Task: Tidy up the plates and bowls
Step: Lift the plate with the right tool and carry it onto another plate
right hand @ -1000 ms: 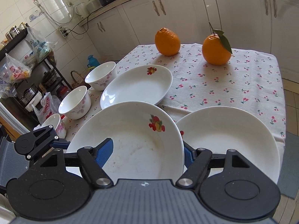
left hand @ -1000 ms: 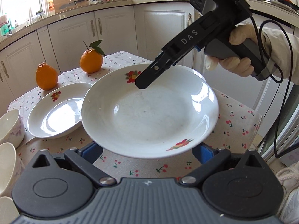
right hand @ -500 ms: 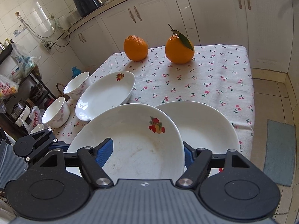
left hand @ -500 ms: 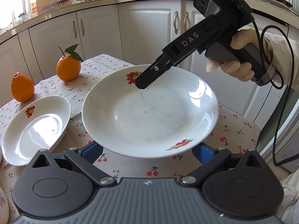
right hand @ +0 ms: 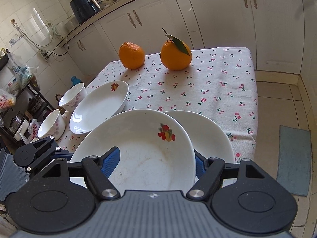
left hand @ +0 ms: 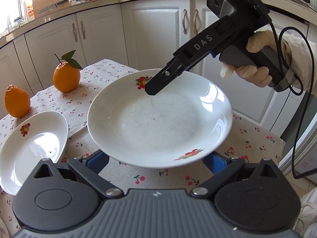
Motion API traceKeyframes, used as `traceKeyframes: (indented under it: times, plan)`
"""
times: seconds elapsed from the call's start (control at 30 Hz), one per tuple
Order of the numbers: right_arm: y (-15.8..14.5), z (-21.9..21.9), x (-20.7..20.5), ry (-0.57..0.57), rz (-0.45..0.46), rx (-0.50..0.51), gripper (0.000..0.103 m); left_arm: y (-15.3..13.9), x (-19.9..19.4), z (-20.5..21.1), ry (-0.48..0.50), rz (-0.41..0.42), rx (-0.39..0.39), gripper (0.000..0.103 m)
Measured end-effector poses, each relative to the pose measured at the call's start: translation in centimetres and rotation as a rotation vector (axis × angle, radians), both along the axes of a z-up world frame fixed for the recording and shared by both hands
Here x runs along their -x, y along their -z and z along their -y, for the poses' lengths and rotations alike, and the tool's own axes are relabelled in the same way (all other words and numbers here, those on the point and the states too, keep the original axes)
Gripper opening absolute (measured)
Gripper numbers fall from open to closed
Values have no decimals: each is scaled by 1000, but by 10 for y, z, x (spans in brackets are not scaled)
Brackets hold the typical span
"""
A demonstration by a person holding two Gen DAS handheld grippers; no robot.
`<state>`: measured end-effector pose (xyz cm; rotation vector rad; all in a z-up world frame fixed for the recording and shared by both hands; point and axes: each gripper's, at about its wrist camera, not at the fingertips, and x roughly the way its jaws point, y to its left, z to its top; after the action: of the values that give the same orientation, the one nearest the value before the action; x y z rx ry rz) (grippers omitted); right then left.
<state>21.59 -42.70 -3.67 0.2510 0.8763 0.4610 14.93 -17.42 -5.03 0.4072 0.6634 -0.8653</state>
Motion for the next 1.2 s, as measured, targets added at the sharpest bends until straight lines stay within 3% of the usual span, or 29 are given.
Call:
traceKeyframes:
  times: [0.27, 1.0, 1.2]
  plan:
    - [3, 10, -1, 31, -10, 2, 80, 2, -15, 6, -10, -28, 14, 101]
    - [3, 26, 18, 134, -43, 39, 81, 8, -19, 15, 18, 16, 8, 102]
    - [1, 13, 18, 135, -40, 100, 88, 7, -15, 12, 4, 28, 15, 102]
